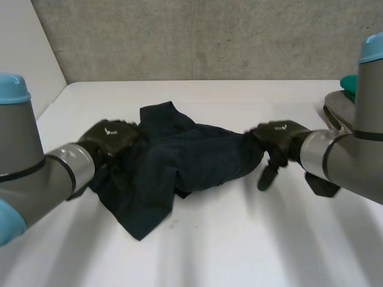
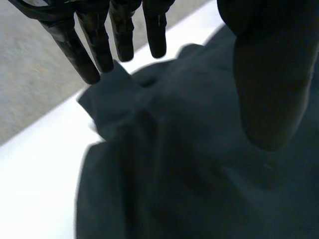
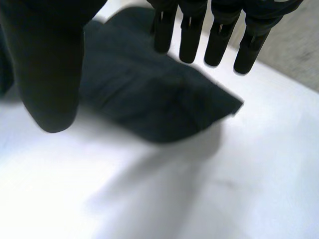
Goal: Fold the laundry.
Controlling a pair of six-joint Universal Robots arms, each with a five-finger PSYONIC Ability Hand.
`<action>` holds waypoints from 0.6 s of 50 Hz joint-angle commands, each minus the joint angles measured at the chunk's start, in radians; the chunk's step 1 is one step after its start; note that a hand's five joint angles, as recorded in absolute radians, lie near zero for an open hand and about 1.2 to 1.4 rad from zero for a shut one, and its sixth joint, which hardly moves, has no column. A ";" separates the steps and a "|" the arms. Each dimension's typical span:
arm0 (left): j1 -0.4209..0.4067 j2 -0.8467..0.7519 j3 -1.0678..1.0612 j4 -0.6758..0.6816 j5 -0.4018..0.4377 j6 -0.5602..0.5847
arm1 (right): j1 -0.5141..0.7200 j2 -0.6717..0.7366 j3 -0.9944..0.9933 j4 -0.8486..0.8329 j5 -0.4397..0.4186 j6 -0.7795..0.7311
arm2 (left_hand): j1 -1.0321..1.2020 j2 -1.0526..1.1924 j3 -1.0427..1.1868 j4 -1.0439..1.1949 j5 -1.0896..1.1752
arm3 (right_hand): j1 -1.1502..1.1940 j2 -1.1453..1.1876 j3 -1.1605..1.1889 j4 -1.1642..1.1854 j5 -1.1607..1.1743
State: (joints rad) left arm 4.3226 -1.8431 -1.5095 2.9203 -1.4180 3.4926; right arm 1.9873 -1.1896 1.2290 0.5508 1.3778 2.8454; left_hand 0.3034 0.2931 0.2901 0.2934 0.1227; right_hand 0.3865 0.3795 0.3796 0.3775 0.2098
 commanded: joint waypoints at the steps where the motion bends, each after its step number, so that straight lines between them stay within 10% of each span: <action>1: -0.086 0.013 -0.060 -0.148 -0.041 0.008 | -0.021 -0.042 0.116 0.164 -0.028 -0.267 | 0.286 0.296 0.299 0.296 0.292 | 0.184 0.191 0.191 0.193 0.187; 13: -0.158 -0.198 0.021 -0.086 -0.162 -0.035 | 0.088 0.105 0.184 -0.155 -0.077 -0.141 | -0.080 -0.070 -0.067 -0.070 -0.074 | 0.029 0.036 0.036 0.038 0.032; 21: -0.150 -0.304 0.161 -0.018 -0.389 -0.047 | 0.177 0.196 0.077 -0.484 0.128 -0.011 | -0.129 -0.119 -0.116 -0.119 -0.123 | -0.194 -0.187 -0.187 -0.185 -0.192; 30: -0.113 -0.380 0.276 0.160 -0.427 0.041 | 0.241 0.329 -0.077 -0.678 0.178 -0.072 | -0.129 -0.119 -0.116 -0.119 -0.123 | -0.189 -0.181 -0.182 -0.179 -0.186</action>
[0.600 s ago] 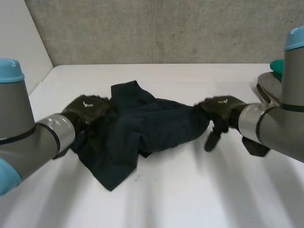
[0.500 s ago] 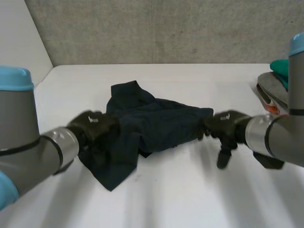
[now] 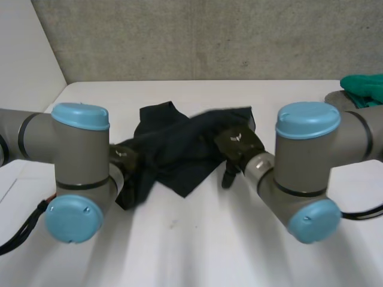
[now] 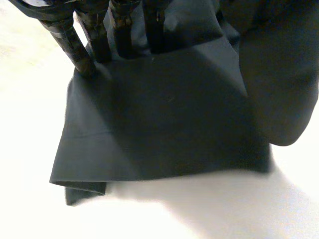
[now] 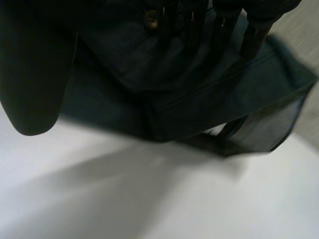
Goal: Fold the laundry.
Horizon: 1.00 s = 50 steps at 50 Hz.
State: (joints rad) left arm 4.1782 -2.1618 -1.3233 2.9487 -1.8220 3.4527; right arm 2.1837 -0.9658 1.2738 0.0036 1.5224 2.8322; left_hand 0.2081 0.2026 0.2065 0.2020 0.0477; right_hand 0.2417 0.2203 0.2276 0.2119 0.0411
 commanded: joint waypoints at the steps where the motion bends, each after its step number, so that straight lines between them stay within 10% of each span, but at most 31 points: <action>1: 0.036 -0.075 0.107 0.142 -0.023 0.100 | 0.050 0.124 -0.143 -0.135 0.036 -0.066 | -0.034 -0.028 -0.032 -0.027 -0.048 | -0.044 -0.022 -0.030 -0.014 -0.018; 14: 0.086 -0.213 0.288 0.162 -0.059 0.221 | 0.091 0.406 -0.476 -0.149 0.064 -0.137 | 0.149 0.154 0.150 0.155 0.135 | 0.056 0.077 0.070 0.086 0.082; 21: 0.112 -0.253 0.323 0.217 -0.036 0.276 | 0.080 0.457 -0.542 -0.159 0.079 -0.129 | 0.580 0.585 0.581 0.586 0.566 | 0.956 0.977 0.970 0.985 0.982; 22: 0.120 -0.250 0.320 0.236 -0.022 0.284 | 0.079 0.455 -0.542 -0.157 0.079 -0.126 | 0.918 0.923 0.920 0.924 0.904 | 1.143 1.165 1.158 1.173 1.169; 24: 0.125 -0.231 0.313 0.254 -0.005 0.284 | 0.070 0.435 -0.536 -0.151 0.081 -0.119 | 1.187 1.193 1.189 1.193 1.173 | 1.155 1.176 1.169 1.184 1.181; 37: 0.128 0.227 0.245 0.244 0.107 0.134 | -0.059 0.026 -0.479 0.055 -0.005 -0.001 | 1.188 1.194 1.190 1.194 1.174 | 1.155 1.176 1.169 1.184 1.181; 50: 0.146 0.614 0.397 -0.037 0.283 -0.200 | -0.208 -0.296 -0.637 0.314 -0.117 0.188 | 1.188 1.194 1.190 1.194 1.174 | 1.155 1.176 1.169 1.184 1.181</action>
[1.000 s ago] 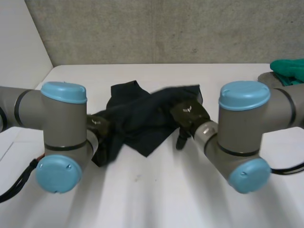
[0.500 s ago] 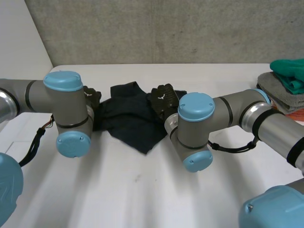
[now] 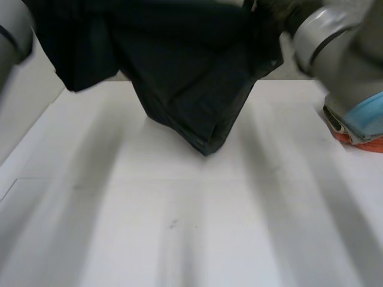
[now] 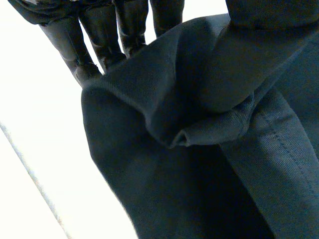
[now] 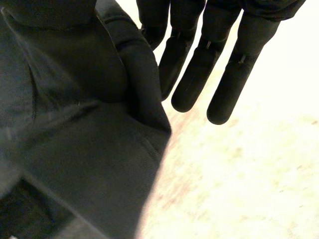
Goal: Fold the laundry.
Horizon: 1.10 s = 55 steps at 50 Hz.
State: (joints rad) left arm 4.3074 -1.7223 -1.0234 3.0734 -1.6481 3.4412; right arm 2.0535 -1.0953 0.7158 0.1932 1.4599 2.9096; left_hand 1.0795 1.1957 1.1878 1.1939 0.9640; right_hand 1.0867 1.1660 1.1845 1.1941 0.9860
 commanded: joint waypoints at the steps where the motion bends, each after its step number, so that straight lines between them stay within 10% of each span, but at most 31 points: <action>1: 0.018 0.185 0.106 -0.169 0.119 -0.200 | -0.085 -0.182 -0.081 0.127 -0.062 0.125 | 0.317 0.201 0.208 0.202 0.258 | 0.310 0.230 0.212 0.202 0.236; 14: 0.023 0.201 0.177 -0.222 0.160 -0.269 | -0.164 -0.272 -0.081 0.111 -0.122 0.270 | 0.317 0.201 0.208 0.202 0.258 | 0.310 0.230 0.212 0.202 0.236; 32: 0.032 -0.463 0.339 -0.035 0.160 -0.237 | -0.055 0.372 -0.180 -0.135 0.015 0.039 | 0.317 0.201 0.208 0.202 0.258 | 0.310 0.230 0.212 0.202 0.236; 35: 0.034 -0.578 0.407 -0.028 0.177 -0.272 | -0.052 0.495 -0.252 -0.202 0.190 -0.087 | -0.517 -0.633 -0.626 -0.632 -0.576 | 0.222 0.143 0.124 0.115 0.148; 38: 0.029 -0.611 0.451 -0.038 0.179 -0.309 | -0.038 0.549 -0.300 -0.256 0.316 -0.226 | -0.905 -1.021 -1.013 -1.019 -0.964 | -0.490 -0.569 -0.587 -0.597 -0.563; 45: 0.043 -0.516 0.364 -0.054 0.134 -0.343 | -0.016 0.453 -0.219 -0.236 0.323 -0.244 | -0.905 -1.021 -1.013 -1.019 -0.964 | -0.850 -0.930 -0.948 -0.958 -0.924; 55: 0.094 -0.266 0.013 -0.105 0.100 -0.235 | 0.037 0.092 0.210 0.034 0.056 -0.231 | -0.905 -1.021 -1.013 -1.019 -0.964 | -0.727 -0.807 -0.825 -0.835 -0.801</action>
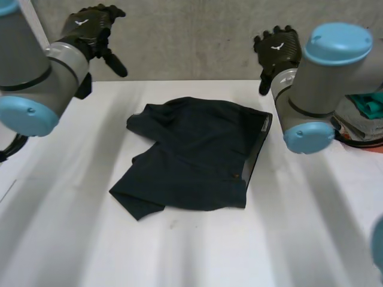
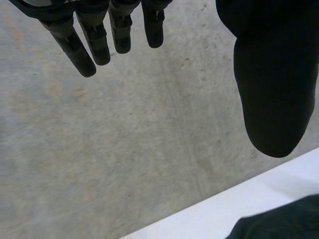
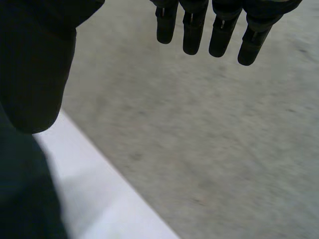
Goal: Fold the laundry.
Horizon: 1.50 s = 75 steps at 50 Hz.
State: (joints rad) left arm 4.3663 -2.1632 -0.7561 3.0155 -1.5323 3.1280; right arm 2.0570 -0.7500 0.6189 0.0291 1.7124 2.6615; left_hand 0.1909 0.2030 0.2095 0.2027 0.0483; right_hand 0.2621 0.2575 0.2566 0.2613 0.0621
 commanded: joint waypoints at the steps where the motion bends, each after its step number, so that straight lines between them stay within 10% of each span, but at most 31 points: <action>1: 0.041 0.193 -0.287 -0.058 -0.014 0.084 | 0.035 -0.278 0.341 0.219 -0.215 0.018 | -0.016 -0.028 -0.035 -0.028 -0.048 | 0.132 0.137 0.138 0.133 0.158; 13: 0.131 0.284 -0.669 -0.188 0.030 0.107 | 0.106 -0.350 0.680 0.368 -0.272 0.135 | -0.016 -0.028 -0.035 -0.028 -0.048 | 0.235 0.240 0.241 0.236 0.261; 22: 0.168 0.278 -0.776 -0.139 0.090 0.110 | 0.161 -0.180 0.726 0.106 -0.165 0.192 | -0.016 -0.028 -0.035 -0.028 -0.048 | 0.347 0.351 0.352 0.347 0.372; 25: 0.171 0.258 -0.790 -0.133 0.092 0.110 | 0.178 -0.160 0.731 0.013 -0.111 0.183 | -0.013 -0.025 -0.031 -0.025 -0.045 | 0.732 0.736 0.737 0.733 0.757; 27: 0.167 0.246 -0.793 -0.132 0.095 0.110 | 0.183 -0.161 0.737 -0.032 -0.096 0.172 | -0.001 -0.013 -0.020 -0.013 -0.033 | 1.132 1.137 1.138 1.133 1.158; 45: -0.004 0.014 -0.695 -0.084 0.052 0.104 | 0.198 -0.449 0.815 -0.132 -0.163 0.155 | 0.014 0.002 -0.005 0.002 -0.018 | 1.134 1.139 1.140 1.135 1.160; 50: -0.039 -0.046 -0.637 -0.083 -0.026 0.084 | 0.175 -0.514 0.818 -0.100 -0.166 0.184 | 0.447 0.435 0.428 0.435 0.415 | 1.134 1.139 1.140 1.135 1.160; 53: -0.056 -0.043 -0.606 -0.070 -0.054 0.043 | 0.155 -0.542 0.822 -0.098 -0.168 0.195 | 1.204 1.192 1.185 1.192 1.172 | 1.134 1.139 1.140 1.135 1.160; 62: -0.048 0.186 -0.615 -0.093 -0.031 -0.016 | 0.068 -0.551 0.802 -0.057 -0.181 0.114 | 1.205 1.193 1.187 1.194 1.173 | 1.134 1.139 1.140 1.135 1.160; 75: -0.044 0.510 -0.634 -0.207 0.043 0.369 | 0.000 -0.473 0.622 0.261 -0.258 -0.003 | 1.205 1.193 1.187 1.194 1.173 | 1.134 1.139 1.140 1.135 1.160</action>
State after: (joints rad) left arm 4.3227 -1.6715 -1.3926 2.8575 -1.5349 3.3170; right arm 2.0698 -1.2888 1.3353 0.1402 1.4755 2.6983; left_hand 1.1433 1.1939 1.1842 1.1936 1.0027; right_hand 1.1216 1.1541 1.1867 1.1903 0.9943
